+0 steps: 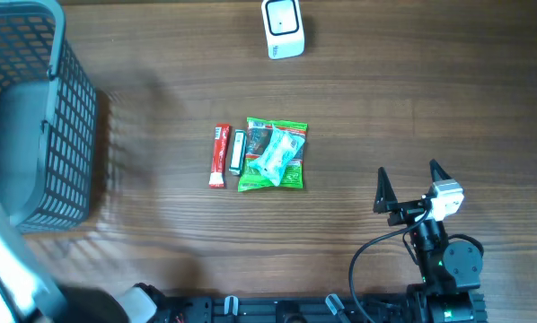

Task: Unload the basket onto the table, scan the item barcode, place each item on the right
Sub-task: 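Grasp the Kleenex pack and carry it to the table left of the items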

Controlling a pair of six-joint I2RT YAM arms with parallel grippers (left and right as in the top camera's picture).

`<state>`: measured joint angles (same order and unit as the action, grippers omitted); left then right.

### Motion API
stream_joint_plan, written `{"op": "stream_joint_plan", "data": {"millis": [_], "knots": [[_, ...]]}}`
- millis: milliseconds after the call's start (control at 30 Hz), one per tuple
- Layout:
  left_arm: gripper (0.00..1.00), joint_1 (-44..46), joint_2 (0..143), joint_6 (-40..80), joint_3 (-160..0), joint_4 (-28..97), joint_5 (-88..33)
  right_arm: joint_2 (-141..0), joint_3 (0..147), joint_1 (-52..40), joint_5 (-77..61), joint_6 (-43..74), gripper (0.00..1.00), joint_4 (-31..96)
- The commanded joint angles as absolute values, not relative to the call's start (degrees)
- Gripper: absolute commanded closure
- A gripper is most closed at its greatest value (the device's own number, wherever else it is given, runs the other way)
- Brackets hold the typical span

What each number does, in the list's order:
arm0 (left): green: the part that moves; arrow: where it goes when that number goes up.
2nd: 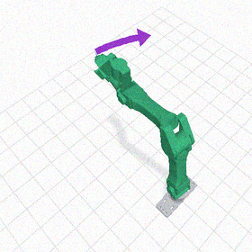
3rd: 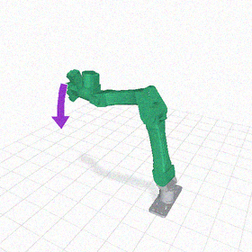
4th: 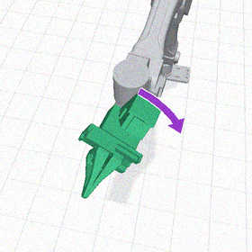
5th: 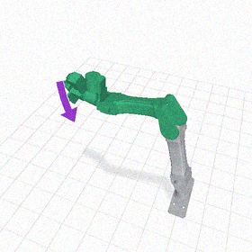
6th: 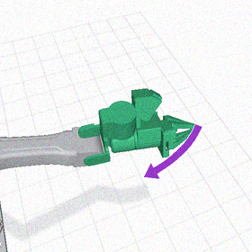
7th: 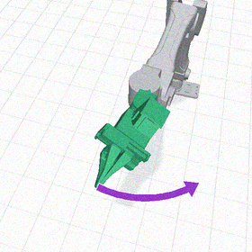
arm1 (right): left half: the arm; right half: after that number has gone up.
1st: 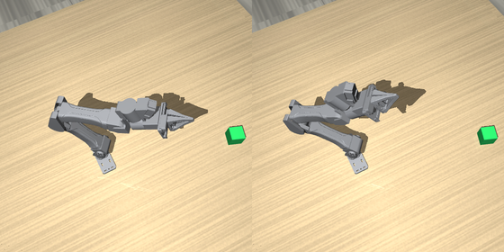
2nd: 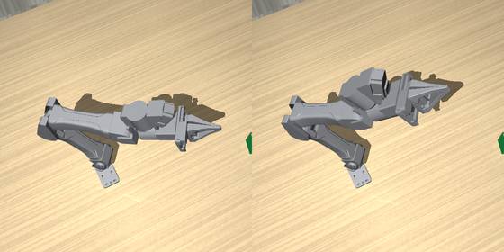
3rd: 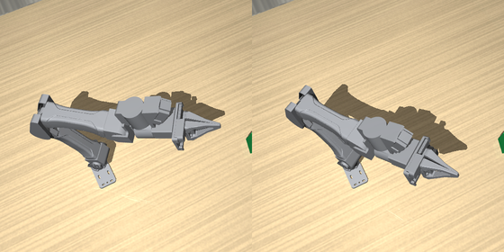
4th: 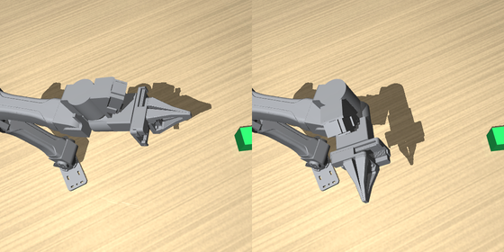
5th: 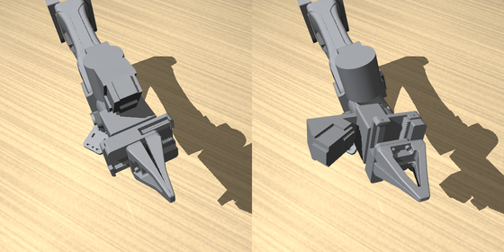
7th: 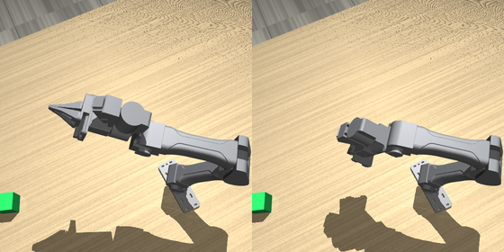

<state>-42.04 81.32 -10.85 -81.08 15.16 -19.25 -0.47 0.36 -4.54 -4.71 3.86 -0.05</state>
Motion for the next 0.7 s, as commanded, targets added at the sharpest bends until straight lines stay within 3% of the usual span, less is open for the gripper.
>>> {"op": "stream_joint_plan", "data": {"millis": [0, 133, 367, 600, 667], "knots": [[0.47, -38.9, 72.2, -1.9, -81.5, 20.4, -22.9, -0.2, 0.3, -4.8, -5.4, 4.5, 0.0, -0.3], [0.49, -28.2, 65.1, 6.7, -81.5, 37.3, -27.6, -0.2, 0.3, -4.8, -5.4, 4.5, 0.0, -0.3], [0.44, -9.3, 70.1, 5.3, -80.1, 59.2, -25.3, -0.2, 0.3, -4.8, -5.4, 4.5, 0.0, -0.3], [0.45, 1.4, 81.3, 4.8, -70.4, 60.0, -16.8, -0.2, 0.3, -4.8, -5.4, 4.5, 0.0, -0.3], [0.4, 2.7, 85.2, 4.8, -68.5, 59.1, -14.2, -0.2, 0.3, -4.8, -5.4, 4.5, 0.0, -0.3]]}}
